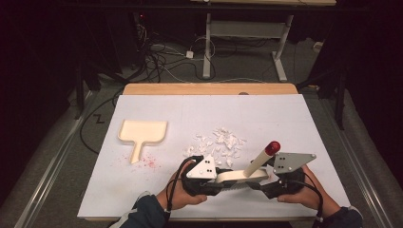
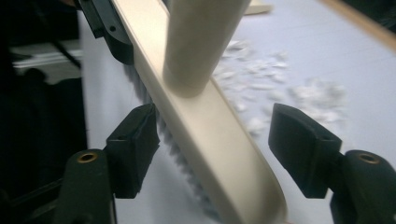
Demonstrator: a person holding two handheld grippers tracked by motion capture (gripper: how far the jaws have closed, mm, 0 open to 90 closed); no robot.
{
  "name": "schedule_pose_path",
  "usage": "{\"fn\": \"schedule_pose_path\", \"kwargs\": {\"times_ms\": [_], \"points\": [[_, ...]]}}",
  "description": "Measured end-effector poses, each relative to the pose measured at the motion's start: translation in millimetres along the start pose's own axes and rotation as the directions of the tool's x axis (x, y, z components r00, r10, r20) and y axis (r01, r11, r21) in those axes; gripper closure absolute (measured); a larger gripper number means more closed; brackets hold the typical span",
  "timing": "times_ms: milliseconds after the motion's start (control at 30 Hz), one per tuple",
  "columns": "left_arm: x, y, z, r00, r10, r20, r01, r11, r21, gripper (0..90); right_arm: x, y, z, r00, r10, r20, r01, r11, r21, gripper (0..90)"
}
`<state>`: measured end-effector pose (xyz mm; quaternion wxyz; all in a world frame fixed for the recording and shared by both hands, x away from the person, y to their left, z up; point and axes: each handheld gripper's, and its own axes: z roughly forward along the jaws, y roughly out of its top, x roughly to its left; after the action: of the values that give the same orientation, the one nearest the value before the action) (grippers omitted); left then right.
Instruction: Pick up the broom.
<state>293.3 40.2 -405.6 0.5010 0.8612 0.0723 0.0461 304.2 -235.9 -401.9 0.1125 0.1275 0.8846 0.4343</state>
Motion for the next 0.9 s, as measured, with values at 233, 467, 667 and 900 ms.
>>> {"fn": "schedule_pose_path", "kwargs": {"times_ms": [233,467,667,900], "points": [[2.3,-1.3,0.4,0.9992,-0.008,0.040,0.008,1.0000,-0.002,64.0,0.6,-4.3,13.2,0.9866,-0.019,-0.162,0.021,1.000,0.012,56.3],[3.2,-1.5,-2.3,0.9995,0.005,-0.032,-0.005,1.0000,0.007,47.2,8.4,0.5,13.6,0.9872,-0.026,-0.157,0.029,0.999,0.015,67.4],[-1.7,-7.6,-17.7,0.9572,0.071,-0.280,-0.056,0.9966,0.060,21.0,18.5,12.8,12.6,0.9973,0.031,-0.066,-0.029,0.999,0.023,68.0],[-3.2,-32.0,-49.1,0.8946,0.075,-0.440,-0.049,0.9963,0.070,16.5,0.4,11.6,2.5,0.9919,0.099,0.079,-0.101,0.995,0.014,68.1]]}}
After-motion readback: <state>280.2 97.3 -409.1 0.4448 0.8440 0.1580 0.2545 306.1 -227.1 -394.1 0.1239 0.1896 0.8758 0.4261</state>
